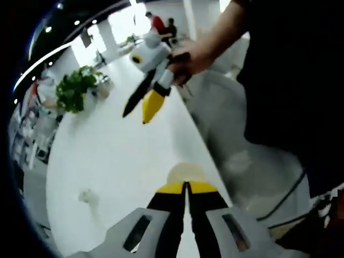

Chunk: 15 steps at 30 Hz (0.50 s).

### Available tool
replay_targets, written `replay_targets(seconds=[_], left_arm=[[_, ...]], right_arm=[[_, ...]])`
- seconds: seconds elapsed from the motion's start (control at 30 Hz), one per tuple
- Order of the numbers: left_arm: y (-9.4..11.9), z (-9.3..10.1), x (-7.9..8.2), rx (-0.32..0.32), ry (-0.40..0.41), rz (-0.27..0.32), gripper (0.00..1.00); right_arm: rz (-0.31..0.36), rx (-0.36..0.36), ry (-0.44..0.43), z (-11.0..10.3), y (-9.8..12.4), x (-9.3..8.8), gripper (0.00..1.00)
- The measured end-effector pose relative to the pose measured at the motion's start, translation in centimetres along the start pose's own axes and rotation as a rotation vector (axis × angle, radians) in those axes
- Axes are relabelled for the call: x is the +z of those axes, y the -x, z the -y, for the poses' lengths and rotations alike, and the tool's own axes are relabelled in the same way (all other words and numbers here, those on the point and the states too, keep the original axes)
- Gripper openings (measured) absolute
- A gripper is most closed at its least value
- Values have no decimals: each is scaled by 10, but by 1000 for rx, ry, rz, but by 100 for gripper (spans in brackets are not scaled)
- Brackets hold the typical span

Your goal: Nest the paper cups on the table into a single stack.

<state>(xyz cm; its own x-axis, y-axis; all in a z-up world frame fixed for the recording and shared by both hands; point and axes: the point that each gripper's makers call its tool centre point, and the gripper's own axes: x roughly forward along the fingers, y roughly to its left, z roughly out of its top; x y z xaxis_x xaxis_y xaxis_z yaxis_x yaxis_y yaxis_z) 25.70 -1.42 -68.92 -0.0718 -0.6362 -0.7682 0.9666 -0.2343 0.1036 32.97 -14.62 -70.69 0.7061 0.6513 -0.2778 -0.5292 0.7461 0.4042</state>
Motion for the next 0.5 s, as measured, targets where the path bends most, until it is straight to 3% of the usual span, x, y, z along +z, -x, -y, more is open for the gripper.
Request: replay_targets(seconds=[0.17, 0.5], left_arm=[[13, -8, 8, 64, 160, 148, 0], [29, -16, -20, 208, 333, 245, 0]], right_arm=[[-3, 0, 0, -1, 0, -1, 98], [-14, 10, 11, -6, -2, -1, 98]])
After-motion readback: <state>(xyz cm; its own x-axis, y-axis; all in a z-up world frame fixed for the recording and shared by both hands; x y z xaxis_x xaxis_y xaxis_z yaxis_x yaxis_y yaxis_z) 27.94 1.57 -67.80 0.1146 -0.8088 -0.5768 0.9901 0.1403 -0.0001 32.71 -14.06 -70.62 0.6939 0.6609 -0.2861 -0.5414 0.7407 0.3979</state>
